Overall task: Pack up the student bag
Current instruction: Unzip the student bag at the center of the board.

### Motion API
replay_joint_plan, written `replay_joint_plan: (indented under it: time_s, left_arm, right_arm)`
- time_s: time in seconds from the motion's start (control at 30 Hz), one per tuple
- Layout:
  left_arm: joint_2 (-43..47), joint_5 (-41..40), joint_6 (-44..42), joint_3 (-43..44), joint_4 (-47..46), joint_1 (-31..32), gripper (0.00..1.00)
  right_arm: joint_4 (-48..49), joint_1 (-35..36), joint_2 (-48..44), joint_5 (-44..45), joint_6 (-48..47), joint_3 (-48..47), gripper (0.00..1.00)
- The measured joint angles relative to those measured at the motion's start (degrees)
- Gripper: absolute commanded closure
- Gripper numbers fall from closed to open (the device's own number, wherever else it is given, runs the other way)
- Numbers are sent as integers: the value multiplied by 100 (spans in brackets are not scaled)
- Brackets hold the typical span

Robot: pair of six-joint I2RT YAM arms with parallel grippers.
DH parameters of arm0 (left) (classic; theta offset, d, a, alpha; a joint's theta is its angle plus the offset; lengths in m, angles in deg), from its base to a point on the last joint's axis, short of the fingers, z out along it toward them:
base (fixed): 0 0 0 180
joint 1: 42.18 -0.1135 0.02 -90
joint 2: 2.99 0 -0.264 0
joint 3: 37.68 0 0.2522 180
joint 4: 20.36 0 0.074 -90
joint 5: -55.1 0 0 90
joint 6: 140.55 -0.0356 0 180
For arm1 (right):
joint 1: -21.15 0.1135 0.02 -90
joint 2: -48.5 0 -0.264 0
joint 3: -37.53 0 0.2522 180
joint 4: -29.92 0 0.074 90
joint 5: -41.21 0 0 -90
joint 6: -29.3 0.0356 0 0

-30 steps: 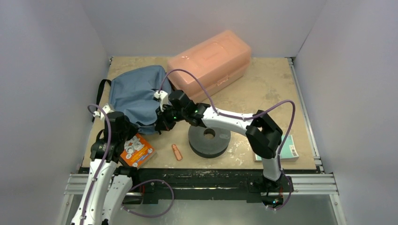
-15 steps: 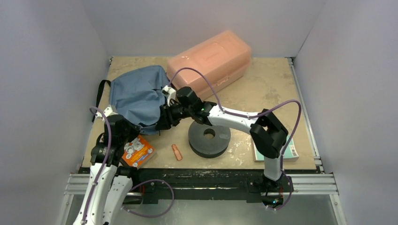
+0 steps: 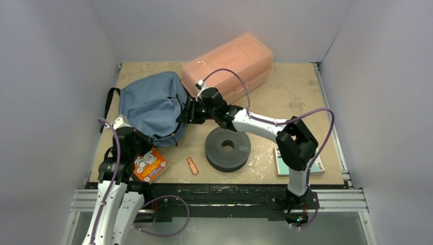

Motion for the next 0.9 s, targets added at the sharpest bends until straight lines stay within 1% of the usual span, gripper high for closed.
replay_joint_plan:
  time_s: [0.2, 0.3, 0.4, 0.47, 0.5, 0.53, 0.57, 0.63, 0.7, 0.77, 0.83, 0.9]
  left_arm:
    - [0, 199, -111, 2, 28, 0, 100]
    - [0, 262, -195, 7, 46, -2, 100]
    - [-2, 363, -297, 35, 61, -9, 100]
    - [-9, 422, -391, 96, 120, -11, 84]
    - [-11, 452, -442, 149, 173, -11, 73]
    - [-11, 479, -492, 195, 205, -11, 68]
    - [-9, 531, -538, 262, 262, -11, 59]
    - [24, 638, -636, 409, 369, -11, 46]
    - [98, 765, -702, 546, 444, -11, 39]
    - [164, 881, -765, 671, 509, -11, 34]
    - [190, 1078, -804, 839, 560, -11, 31]
    - [166, 1314, -852, 1045, 575, -11, 30]
  right_arm:
    - [-4, 7, 509, 74, 229, -297, 57]
    - [-9, 7, 608, 68, 267, -363, 70]
    - [15, 17, 656, 52, 339, -457, 89]
    - [28, 17, 656, 57, 400, -533, 100]
    - [37, 17, 656, 55, 400, -570, 100]
    - [37, 17, 656, 59, 431, -621, 100]
    - [48, 17, 656, 76, 437, -675, 100]
    - [55, 15, 656, 155, 448, -802, 100]
    - [13, 17, 656, 247, 481, -964, 100]
    - [-72, 17, 669, 321, 553, -1174, 100]
    - [-151, 17, 719, 389, 684, -1469, 100]
    - [-160, 17, 737, 448, 839, -1679, 100]
